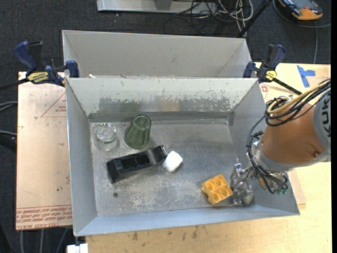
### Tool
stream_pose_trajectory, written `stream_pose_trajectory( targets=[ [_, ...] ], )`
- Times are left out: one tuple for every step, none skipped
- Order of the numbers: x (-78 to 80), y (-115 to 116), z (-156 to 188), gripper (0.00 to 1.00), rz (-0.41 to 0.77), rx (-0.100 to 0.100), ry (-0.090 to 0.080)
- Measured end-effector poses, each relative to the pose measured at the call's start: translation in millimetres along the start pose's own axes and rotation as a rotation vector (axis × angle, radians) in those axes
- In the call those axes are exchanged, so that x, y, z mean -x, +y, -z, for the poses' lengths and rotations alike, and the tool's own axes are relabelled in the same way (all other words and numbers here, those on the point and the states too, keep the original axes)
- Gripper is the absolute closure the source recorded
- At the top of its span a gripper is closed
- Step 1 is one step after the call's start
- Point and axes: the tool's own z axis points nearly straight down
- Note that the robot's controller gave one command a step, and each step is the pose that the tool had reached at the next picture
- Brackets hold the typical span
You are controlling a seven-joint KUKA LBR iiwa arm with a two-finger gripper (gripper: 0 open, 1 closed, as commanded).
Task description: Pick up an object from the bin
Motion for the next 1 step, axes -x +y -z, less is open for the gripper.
stream_pose_trajectory(
  targets=[
    [4.4,-0.8,2.2,0.0,0.0,-0.005,-0.017]
  ],
)
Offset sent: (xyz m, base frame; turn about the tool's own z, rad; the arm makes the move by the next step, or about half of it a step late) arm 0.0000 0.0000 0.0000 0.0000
